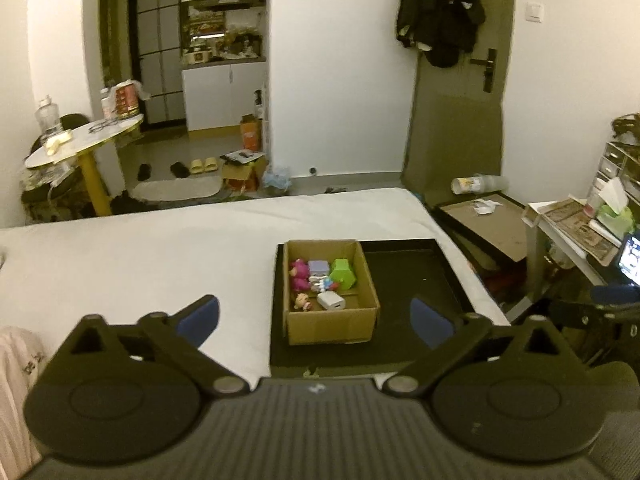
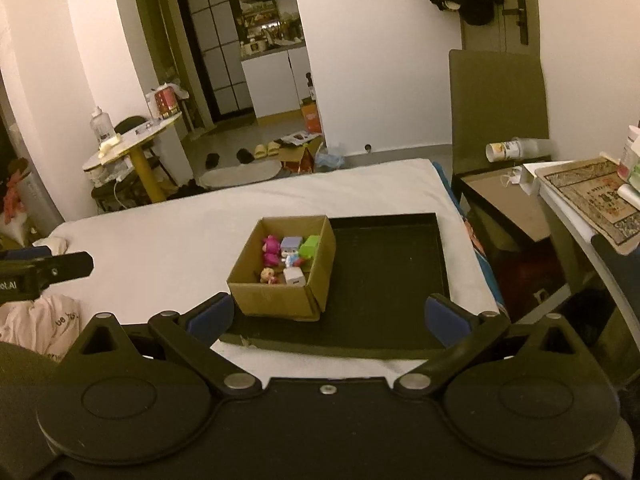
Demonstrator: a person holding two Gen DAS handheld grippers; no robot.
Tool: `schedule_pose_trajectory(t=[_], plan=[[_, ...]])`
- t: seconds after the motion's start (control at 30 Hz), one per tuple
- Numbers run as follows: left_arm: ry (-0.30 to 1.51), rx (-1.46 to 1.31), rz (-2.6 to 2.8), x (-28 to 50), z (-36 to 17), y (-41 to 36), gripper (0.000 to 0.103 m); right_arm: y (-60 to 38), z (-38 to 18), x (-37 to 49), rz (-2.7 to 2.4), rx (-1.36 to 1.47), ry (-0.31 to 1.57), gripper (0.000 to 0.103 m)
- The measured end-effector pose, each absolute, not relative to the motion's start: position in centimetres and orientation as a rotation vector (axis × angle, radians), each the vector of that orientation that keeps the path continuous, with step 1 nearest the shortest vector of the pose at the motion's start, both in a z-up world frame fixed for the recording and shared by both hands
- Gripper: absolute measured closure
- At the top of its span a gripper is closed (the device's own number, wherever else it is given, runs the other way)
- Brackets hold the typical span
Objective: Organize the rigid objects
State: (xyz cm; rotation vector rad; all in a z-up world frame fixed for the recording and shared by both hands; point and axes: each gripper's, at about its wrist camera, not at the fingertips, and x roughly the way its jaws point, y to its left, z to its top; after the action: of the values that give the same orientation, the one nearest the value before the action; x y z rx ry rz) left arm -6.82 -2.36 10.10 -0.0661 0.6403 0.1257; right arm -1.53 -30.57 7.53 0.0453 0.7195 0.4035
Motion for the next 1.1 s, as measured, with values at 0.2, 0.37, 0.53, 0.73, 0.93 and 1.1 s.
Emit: schedule_pose_trajectory(t=[0.2,0.37,0.53,0.73,0.93,1.1], plan=[[0.669,-0.076,0.147,-6.55,9.88,-1.90,0.000,-30.32,7.29,-1.81,0.404,0.050,0.725,0.000],[0.681,-0.088,0.137,-6.56,9.62,-1.76,0.000,-30.28,7.16,-1.87,0.401,0.056,0.729,0.000],[0.670,-0.075,0.119,-6.74,9.40,-2.12,0.000,-30.41,7.06,-1.70,0.405,0.066,0.739,0.000],[0.667,-0.087,0.125,-6.86,9.19,-2.21,0.000,-30.03,6.74,-1.75,0.423,0.058,0.746,0.000],[0.661,-0.097,0.123,-6.94,9.23,-1.97,0.000,-29.83,6.61,-1.96,0.421,0.062,0.746,0.000],[0.661,-0.096,0.133,-6.97,9.31,-2.02,0.000,-29.80,6.57,-1.98,0.417,0.059,0.740,0.000]])
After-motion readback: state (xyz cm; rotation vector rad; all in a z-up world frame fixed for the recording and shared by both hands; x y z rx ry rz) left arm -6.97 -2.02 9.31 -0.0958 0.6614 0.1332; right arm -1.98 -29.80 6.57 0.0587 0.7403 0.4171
